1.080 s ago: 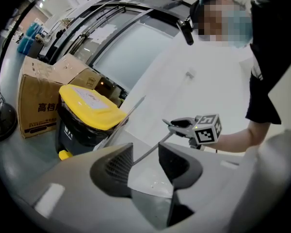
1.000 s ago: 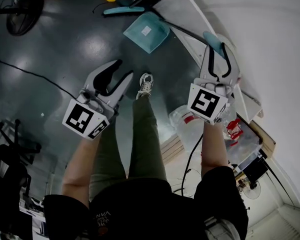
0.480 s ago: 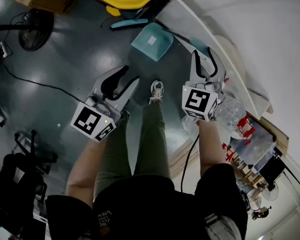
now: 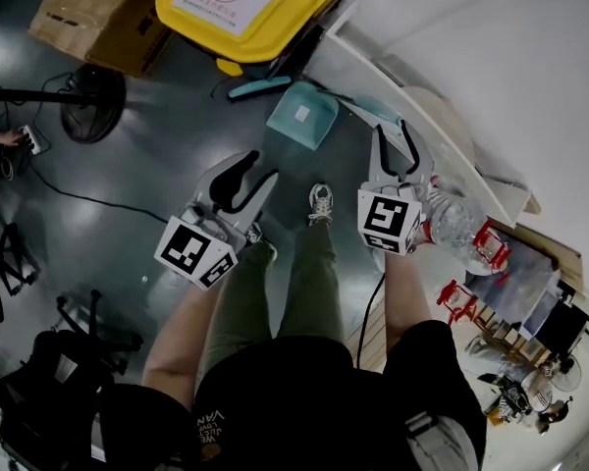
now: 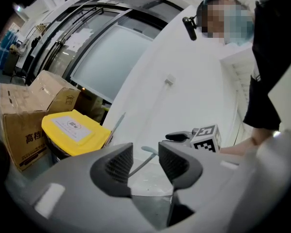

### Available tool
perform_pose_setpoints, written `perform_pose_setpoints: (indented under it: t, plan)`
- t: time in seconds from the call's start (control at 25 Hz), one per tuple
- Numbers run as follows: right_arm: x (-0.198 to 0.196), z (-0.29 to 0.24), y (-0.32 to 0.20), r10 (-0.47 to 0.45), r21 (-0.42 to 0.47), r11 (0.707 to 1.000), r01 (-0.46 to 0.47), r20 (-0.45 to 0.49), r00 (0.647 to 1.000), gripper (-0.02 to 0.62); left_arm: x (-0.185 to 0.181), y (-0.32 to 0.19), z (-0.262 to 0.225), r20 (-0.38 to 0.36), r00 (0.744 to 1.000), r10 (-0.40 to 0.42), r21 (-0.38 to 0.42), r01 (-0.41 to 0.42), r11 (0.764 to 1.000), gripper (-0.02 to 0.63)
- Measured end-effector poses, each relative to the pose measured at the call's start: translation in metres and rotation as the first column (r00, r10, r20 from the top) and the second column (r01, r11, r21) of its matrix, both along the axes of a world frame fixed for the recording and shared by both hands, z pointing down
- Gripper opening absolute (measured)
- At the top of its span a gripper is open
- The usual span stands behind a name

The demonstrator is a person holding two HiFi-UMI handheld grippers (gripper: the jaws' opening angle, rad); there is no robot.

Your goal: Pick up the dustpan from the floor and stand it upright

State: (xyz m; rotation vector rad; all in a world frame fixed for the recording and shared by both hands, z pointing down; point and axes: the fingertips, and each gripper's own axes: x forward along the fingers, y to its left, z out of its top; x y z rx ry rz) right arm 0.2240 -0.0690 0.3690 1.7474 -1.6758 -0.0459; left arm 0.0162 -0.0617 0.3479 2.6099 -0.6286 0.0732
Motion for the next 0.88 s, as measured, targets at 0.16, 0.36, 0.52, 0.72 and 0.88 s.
perform_pose_setpoints:
  t: [0.16, 0.36, 0.52, 0.72, 0.88]
  plan:
    - [-0.013, -0.045, 0.013, 0.032, 0.076, 0.997, -0.035, 0.033, 0.999, 0.126, -0.011, 0.001, -0.03, -0.008, 1.0, 0.017, 0.035, -0.017, 0.999, 0.172]
    - [-0.037, -0.095, 0.047, 0.054, 0.159, 0.986, -0.06, 0.045, 0.998, 0.039, -0.023, 0.021, -0.068, -0.033, 0.998, 0.058, 0.059, -0.056, 0.997, 0.172]
    - [-0.05, -0.129, 0.079, 0.078, 0.199, 0.976, -0.094, 0.087, 0.993, 0.002, -0.029, 0.039, -0.097, -0.047, 0.995, 0.092, 0.09, -0.087, 0.992, 0.172]
    - [-0.059, -0.151, 0.118, 0.1, 0.204, 0.969, -0.137, 0.182, 0.978, 0.002, -0.035, 0.057, -0.128, -0.062, 0.995, 0.084, 0.132, -0.076, 0.988, 0.172]
    - [-0.072, -0.162, 0.144, 0.072, 0.189, 0.975, -0.12, 0.241, 0.968, 0.002, -0.039, 0.077, -0.144, -0.073, 0.993, 0.091, 0.144, -0.08, 0.986, 0.169]
